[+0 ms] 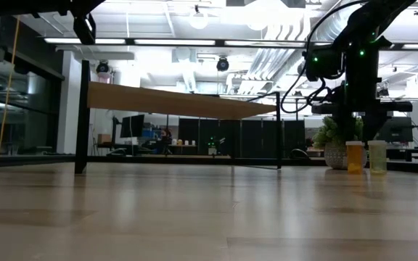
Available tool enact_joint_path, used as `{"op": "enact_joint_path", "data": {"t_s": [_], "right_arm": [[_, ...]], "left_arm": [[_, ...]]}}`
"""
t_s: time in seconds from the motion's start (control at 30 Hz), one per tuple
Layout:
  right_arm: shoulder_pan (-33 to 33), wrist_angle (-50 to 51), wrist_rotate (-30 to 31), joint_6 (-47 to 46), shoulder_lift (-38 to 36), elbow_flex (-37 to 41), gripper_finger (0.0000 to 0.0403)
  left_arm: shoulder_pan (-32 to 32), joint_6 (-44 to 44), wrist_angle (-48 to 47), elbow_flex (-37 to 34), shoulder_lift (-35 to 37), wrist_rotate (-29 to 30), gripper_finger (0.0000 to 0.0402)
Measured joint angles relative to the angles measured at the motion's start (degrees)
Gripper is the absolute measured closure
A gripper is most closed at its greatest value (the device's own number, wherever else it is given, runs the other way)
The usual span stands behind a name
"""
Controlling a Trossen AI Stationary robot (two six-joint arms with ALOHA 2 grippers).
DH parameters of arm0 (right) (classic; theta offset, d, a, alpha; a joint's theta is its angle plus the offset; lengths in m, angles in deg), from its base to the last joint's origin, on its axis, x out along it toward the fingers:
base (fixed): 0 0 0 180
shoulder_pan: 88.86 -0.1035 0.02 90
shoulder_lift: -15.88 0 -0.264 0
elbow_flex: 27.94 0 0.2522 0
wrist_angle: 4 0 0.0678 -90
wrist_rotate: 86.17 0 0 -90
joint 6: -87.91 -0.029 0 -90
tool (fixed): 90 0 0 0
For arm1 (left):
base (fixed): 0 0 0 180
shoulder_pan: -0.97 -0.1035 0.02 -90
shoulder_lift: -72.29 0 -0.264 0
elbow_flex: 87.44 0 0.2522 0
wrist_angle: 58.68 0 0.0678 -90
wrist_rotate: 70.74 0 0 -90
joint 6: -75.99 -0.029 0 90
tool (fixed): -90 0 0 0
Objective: Pick and place medicine bottles onto shelf by color
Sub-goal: Put the top pink pill bottle on the shelf aligned with the other pink pill bottle
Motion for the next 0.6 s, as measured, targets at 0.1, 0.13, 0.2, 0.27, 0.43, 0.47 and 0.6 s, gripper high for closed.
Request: {"op": "enact_joint_path", "data": {"t_s": [0.1,0.13,0.2,0.27,0.43,0.47,0.6], "right_arm": [[0.00,0.00,0.00,0.09,0.00,0.00,0.0279],[0.00,0.00,0.02,0.13,0.00,0.00,0.0284],[0.00,0.00,0.03,0.22,-0.02,0.00,0.0291],[0.00,-0.04,0.02,1.10,-0.02,0.00,0.0295],[-0.02,1.29,-1.11,5.42,-0.19,-2.08,0.0297],[-0.02,1.78,-1.14,6.59,-0.41,-3.13,0.0297],[-0.63,5.26,-1.04,11.39,-2.32,-9.15,0.0298]], "left_arm": [[0.00,0.00,0.00,0.00,0.00,-0.01,0.0401],[0.00,0.00,0.00,0.00,0.00,-0.02,0.0401],[0.00,0.00,0.00,0.00,0.00,-0.02,0.0401],[0.00,0.00,-0.02,0.00,0.00,-0.02,0.0401],[0.00,0.00,-0.02,0.00,0.00,0.75,0.0401],[0.00,0.00,-0.02,0.00,0.00,0.88,0.0401],[0.02,0.00,0.00,0.00,0.00,0.88,0.0401]]}}
